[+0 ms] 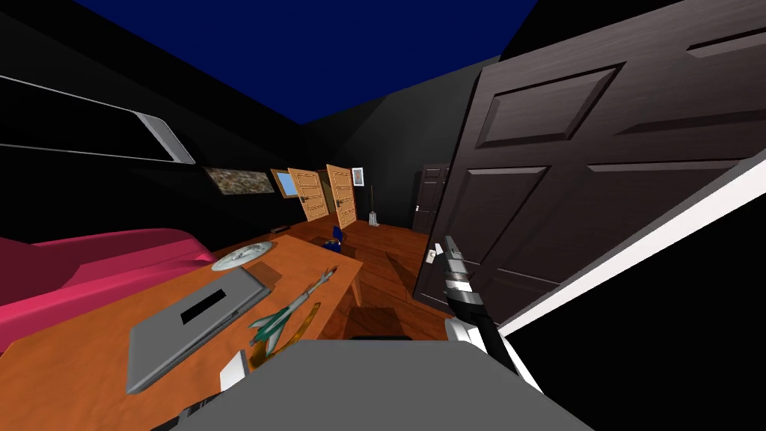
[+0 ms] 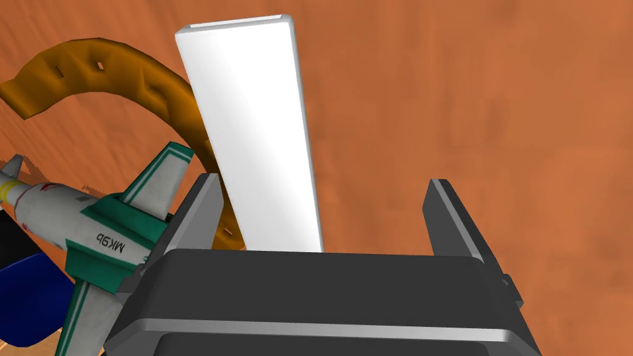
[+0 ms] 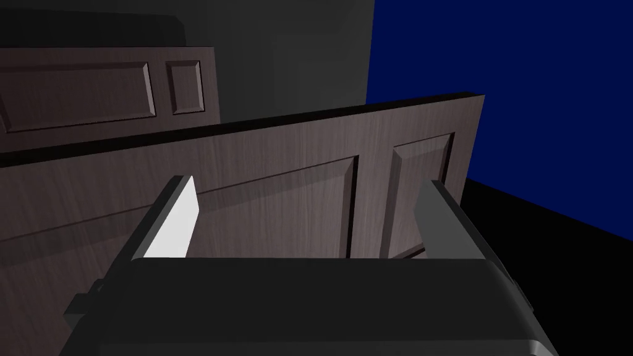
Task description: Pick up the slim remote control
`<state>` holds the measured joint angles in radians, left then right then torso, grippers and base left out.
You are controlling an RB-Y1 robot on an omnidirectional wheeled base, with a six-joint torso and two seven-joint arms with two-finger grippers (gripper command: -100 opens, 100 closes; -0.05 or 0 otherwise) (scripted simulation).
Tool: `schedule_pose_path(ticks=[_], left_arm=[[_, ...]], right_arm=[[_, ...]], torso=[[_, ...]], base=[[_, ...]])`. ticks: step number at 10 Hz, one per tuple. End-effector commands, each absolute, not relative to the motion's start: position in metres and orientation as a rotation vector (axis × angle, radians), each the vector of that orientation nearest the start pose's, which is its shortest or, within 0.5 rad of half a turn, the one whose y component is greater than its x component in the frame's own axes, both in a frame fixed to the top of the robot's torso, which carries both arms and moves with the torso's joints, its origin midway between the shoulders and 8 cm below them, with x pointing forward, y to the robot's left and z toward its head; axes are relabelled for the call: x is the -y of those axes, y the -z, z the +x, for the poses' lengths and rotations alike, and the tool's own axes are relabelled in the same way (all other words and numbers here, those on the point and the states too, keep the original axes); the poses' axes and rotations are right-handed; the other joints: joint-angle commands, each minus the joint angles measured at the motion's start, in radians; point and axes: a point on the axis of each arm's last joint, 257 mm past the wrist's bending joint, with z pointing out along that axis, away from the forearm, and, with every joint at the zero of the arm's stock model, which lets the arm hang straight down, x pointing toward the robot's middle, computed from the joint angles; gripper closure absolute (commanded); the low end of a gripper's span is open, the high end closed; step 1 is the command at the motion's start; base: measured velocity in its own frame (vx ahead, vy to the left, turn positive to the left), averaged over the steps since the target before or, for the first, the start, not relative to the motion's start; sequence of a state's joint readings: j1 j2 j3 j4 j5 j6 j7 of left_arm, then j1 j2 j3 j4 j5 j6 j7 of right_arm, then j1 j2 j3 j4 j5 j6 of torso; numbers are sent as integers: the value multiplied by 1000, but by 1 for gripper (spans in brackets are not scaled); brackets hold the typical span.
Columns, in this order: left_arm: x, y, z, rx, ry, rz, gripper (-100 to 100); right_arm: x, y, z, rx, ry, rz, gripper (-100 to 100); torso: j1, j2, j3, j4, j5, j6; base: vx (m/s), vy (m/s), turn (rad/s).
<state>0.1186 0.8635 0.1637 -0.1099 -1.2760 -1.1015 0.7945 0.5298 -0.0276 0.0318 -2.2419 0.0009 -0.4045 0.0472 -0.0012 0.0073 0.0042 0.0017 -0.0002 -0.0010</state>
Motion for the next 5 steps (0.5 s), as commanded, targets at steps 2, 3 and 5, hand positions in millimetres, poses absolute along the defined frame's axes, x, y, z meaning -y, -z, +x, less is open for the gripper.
schedule_pose_path(ticks=[2,3,5], left_arm=[[-586,500,58,-2513,476,-1409,-100],[-591,501,53,-2505,447,-1451,-100],[-584,505,53,-2502,465,-1466,-100]], right_arm=[[274,23,364,-761,-1240,751,0],[274,23,364,-761,-1240,751,0],[274,23,364,-762,-1240,751,0]], torso=[[0,-2,-1,0,0,-1],[0,-5,-3,-1,0,0],[3,-17,-9,-3,1,1]], base=[[-42,-1,2],[74,21,-174],[149,38,-165]])
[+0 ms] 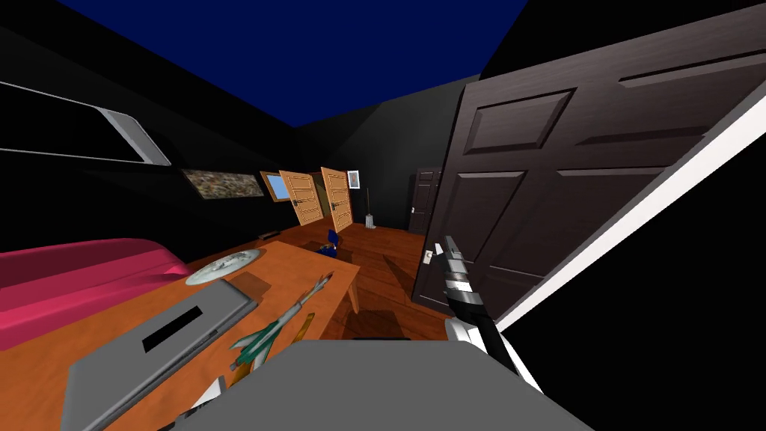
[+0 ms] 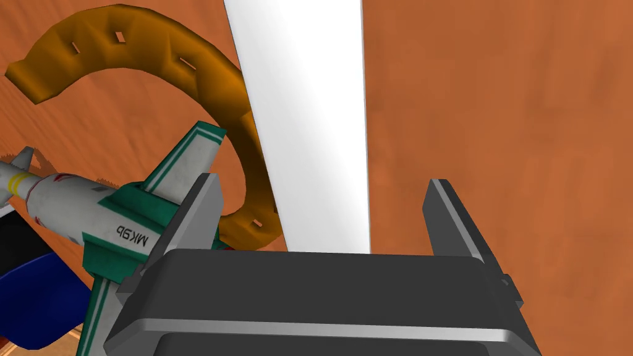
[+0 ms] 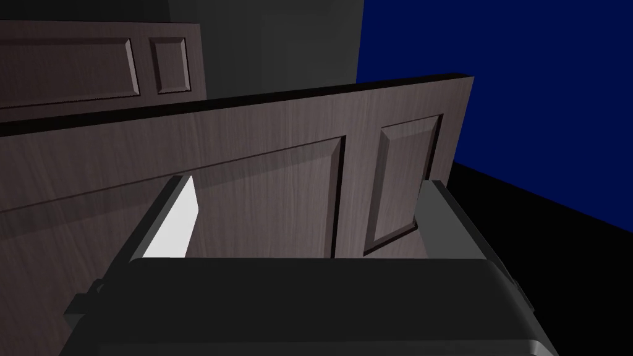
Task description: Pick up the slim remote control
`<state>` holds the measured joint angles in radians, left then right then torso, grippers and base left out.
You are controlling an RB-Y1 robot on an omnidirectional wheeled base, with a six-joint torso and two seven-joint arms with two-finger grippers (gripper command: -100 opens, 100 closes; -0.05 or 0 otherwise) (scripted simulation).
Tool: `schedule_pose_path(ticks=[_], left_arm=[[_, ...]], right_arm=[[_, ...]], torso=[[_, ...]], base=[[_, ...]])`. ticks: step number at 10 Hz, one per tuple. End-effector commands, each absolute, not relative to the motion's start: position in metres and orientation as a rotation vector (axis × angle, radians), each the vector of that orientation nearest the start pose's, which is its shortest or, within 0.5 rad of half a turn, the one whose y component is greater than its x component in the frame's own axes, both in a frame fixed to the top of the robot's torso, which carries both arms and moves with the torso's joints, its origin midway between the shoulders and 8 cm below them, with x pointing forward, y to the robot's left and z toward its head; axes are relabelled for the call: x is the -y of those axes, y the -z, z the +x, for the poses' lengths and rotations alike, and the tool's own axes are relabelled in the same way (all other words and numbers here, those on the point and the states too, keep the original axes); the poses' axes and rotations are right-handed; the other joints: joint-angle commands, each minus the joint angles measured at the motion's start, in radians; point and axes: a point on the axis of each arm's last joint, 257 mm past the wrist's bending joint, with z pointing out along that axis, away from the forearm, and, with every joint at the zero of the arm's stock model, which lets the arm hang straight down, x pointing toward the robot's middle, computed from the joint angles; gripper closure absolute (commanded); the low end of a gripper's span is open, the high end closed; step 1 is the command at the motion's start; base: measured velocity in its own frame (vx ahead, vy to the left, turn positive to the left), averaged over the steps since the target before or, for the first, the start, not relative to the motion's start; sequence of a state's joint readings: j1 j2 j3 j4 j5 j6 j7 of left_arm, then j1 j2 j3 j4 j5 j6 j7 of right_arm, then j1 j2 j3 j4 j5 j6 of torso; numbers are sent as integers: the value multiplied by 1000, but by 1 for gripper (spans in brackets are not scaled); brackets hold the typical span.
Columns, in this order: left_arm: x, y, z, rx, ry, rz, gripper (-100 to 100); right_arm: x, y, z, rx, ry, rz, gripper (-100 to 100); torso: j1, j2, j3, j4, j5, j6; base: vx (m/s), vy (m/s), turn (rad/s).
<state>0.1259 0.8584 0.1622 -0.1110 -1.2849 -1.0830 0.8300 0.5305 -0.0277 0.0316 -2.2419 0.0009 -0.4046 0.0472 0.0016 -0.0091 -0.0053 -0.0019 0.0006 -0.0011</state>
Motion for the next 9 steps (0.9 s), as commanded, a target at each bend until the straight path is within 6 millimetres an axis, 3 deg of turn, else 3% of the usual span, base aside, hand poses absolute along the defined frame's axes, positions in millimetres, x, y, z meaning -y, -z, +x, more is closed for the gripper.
schedule_pose_path(ticks=[1,2,3,4,9], left_arm=[[-584,504,60,-2504,472,-1444,-100],[-584,504,58,-2503,470,-1450,-100],[-584,504,59,-2503,470,-1450,0],[-578,511,55,-2484,469,-1472,-100],[-569,520,49,-2460,465,-1503,-100]], right_arm=[[274,23,364,-762,-1240,751,0],[274,23,364,-762,-1240,751,0],[274,23,364,-761,-1240,751,0],[274,23,364,-761,-1240,751,0],[274,23,364,-761,-1240,751,0]], torso=[[0,0,0,0,0,0],[-1,4,2,1,0,0],[-2,6,4,1,-1,0],[-2,8,4,2,-1,0],[-1,10,6,2,0,0]], base=[[51,12,33],[15,1,7],[5,1,-2],[-8,17,-150],[-18,24,-70]])
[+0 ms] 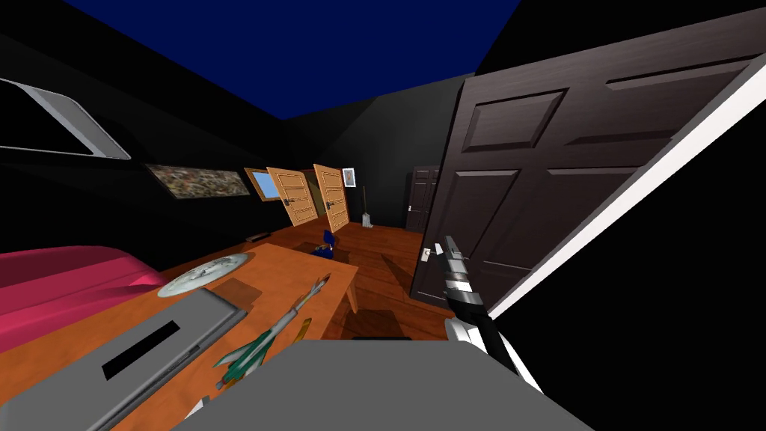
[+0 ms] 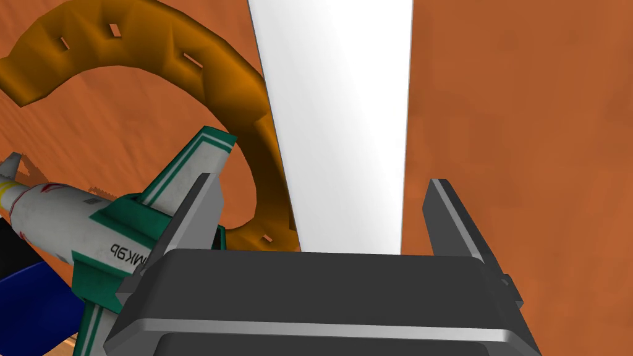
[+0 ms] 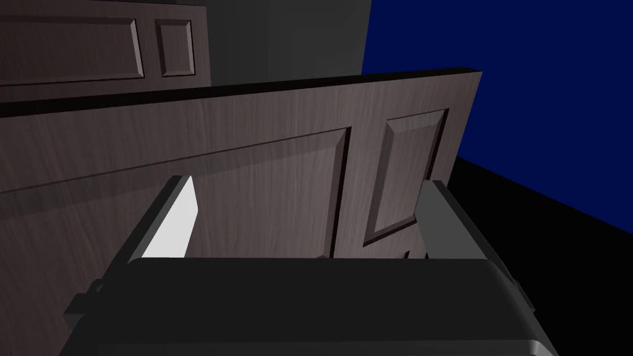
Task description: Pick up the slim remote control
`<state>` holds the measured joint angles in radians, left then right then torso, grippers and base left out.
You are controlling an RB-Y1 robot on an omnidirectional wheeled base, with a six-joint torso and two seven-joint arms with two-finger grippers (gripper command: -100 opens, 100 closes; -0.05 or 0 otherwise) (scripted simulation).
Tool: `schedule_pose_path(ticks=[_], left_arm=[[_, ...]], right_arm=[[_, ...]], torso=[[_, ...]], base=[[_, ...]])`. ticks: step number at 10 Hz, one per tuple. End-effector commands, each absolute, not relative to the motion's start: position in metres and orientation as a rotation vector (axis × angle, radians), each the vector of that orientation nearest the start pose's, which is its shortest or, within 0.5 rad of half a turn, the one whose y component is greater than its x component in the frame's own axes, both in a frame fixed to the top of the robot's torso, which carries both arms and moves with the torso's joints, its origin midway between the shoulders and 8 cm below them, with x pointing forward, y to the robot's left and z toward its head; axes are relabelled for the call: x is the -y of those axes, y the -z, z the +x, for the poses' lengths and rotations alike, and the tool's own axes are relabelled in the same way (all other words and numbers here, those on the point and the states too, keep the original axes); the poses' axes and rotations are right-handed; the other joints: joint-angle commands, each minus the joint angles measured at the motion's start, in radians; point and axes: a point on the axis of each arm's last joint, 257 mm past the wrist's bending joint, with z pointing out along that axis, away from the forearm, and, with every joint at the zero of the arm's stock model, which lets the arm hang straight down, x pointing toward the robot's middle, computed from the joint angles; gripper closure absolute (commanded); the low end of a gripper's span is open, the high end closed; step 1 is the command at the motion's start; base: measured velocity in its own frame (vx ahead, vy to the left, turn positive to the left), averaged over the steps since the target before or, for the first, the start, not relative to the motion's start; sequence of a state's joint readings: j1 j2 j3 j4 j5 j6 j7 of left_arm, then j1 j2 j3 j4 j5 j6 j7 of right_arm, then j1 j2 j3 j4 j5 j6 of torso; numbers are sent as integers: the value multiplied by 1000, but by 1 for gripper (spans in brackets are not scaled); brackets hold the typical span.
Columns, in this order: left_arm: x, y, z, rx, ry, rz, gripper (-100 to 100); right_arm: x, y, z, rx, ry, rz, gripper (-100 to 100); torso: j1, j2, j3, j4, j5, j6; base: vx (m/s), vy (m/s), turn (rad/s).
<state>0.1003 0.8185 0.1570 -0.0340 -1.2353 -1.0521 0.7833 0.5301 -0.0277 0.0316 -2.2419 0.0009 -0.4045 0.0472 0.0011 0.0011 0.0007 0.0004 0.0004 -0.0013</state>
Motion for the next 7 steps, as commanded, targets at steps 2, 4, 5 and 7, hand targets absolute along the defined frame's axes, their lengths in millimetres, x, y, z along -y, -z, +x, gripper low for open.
schedule_pose_path(ticks=[2,4,5,7], left_arm=[[-567,523,47,-2454,465,-1512,-100],[-567,523,46,-2455,461,-1513,100],[-567,523,46,-2453,463,-1516,100],[-567,523,46,-2454,463,-1514,100]], right_arm=[[274,23,364,-761,-1240,751,0],[274,23,364,-761,-1240,751,0],[274,23,364,-761,-1240,751,0],[274,23,364,-761,-1240,751,0]], torso=[[0,0,0,0,0,0],[-2,-1,-1,0,0,1],[-2,-1,-1,0,-1,1],[-2,-1,-1,0,-1,1]], base=[[-16,22,-50],[-1,2,5],[0,0,0],[0,0,0]])
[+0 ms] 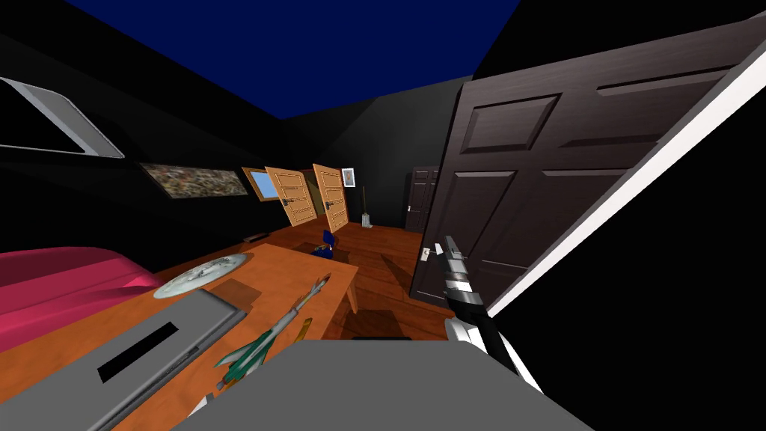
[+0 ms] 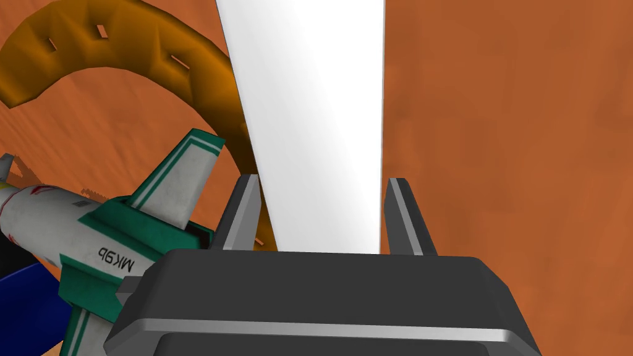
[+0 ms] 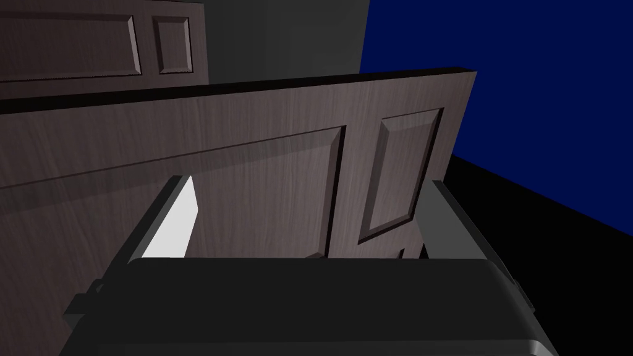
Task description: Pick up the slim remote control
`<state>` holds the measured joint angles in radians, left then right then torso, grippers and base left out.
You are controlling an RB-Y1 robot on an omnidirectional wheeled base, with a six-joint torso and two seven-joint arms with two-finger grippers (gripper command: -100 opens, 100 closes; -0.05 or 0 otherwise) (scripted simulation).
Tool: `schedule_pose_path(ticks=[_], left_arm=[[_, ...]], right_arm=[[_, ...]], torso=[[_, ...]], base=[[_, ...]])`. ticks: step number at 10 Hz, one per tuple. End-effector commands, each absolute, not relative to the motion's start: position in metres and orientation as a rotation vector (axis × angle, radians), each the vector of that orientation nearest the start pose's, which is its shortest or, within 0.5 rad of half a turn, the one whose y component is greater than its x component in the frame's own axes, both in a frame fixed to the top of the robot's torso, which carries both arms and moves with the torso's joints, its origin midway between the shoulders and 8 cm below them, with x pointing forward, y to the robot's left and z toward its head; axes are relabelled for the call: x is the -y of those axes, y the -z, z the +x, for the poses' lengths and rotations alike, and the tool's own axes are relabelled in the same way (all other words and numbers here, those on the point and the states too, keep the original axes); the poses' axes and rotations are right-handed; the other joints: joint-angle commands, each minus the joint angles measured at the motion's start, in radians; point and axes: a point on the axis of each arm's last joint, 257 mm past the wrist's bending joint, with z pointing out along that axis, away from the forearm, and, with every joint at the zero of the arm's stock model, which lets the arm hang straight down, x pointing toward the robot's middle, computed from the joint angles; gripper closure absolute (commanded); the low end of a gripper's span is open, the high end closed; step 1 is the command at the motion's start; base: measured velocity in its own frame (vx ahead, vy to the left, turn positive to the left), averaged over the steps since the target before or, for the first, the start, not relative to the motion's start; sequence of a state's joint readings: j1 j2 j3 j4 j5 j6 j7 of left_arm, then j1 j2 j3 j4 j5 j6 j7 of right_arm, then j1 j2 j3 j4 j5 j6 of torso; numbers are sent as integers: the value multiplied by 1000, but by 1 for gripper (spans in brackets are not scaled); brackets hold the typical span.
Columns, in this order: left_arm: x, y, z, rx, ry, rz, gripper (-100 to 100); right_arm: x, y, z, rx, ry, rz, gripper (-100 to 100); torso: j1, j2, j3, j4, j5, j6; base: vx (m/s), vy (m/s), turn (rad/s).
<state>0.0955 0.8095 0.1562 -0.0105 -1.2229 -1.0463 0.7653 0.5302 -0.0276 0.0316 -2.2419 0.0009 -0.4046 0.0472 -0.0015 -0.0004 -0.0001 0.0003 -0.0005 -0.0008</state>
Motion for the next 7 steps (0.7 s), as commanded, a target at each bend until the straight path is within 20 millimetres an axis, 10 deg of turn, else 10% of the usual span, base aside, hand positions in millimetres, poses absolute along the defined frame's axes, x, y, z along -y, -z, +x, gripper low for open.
schedule_pose_path(ticks=[1,2,7], left_arm=[[-567,523,46,-2454,463,-1514,0],[-572,518,51,-2466,466,-1495,100],[-581,508,57,-2491,468,-1462,100]], right_arm=[[274,23,364,-761,-1240,751,0],[274,23,364,-761,-1240,751,0],[274,23,364,-761,-1240,751,0]], torso=[[0,0,0,0,0,0],[0,0,0,0,0,0],[-3,-1,-1,0,-1,-1]], base=[[0,0,0],[19,-21,137],[17,-28,87]])
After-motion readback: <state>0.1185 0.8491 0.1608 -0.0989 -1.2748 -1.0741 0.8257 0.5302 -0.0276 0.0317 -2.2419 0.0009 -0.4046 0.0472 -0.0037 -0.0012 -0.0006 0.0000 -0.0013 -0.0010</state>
